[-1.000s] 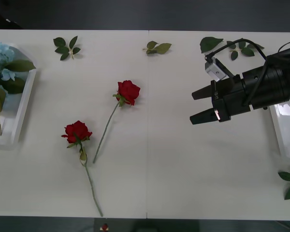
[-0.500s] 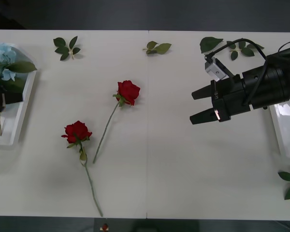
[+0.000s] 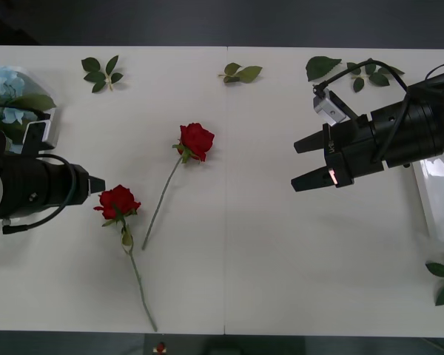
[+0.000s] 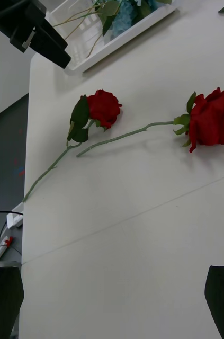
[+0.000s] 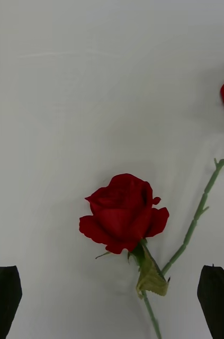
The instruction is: Put the red flowers into the right box and the blue flowers into the left box
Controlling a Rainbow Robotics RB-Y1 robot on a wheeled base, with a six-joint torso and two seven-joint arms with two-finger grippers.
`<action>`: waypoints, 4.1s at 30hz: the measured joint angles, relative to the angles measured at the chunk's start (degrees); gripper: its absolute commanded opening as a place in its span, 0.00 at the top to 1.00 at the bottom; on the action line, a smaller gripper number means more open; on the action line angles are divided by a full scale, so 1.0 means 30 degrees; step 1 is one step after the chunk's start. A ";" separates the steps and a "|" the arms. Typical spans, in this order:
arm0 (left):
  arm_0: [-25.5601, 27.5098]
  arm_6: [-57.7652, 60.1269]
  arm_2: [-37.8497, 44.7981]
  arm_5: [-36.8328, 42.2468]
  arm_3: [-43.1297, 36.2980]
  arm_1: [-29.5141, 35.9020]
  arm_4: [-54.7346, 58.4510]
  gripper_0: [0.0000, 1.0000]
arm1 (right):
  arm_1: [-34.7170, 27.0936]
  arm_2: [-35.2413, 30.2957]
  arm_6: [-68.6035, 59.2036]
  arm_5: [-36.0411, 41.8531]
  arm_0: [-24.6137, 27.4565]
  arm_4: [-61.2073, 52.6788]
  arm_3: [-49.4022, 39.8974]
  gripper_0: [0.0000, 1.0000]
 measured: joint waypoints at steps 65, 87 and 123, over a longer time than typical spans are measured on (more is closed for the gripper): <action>0.0835 0.0057 -0.5114 -0.7114 0.6143 -0.1700 -0.7123 0.25 | -0.0447 0.0641 0.0000 -0.0106 0.0000 -0.0017 -0.0426 0.00; 0.0835 0.0055 -0.5116 -0.8597 0.7311 -0.1700 -0.7124 1.00 | -0.0447 0.0641 0.0000 0.0273 0.0000 -0.0018 -0.0237 0.00; 0.0461 0.0907 -0.2396 -0.2147 -0.1279 -0.1699 -0.0485 1.00 | -0.1061 0.0630 0.0000 0.0753 0.1332 -0.2649 -0.0117 0.00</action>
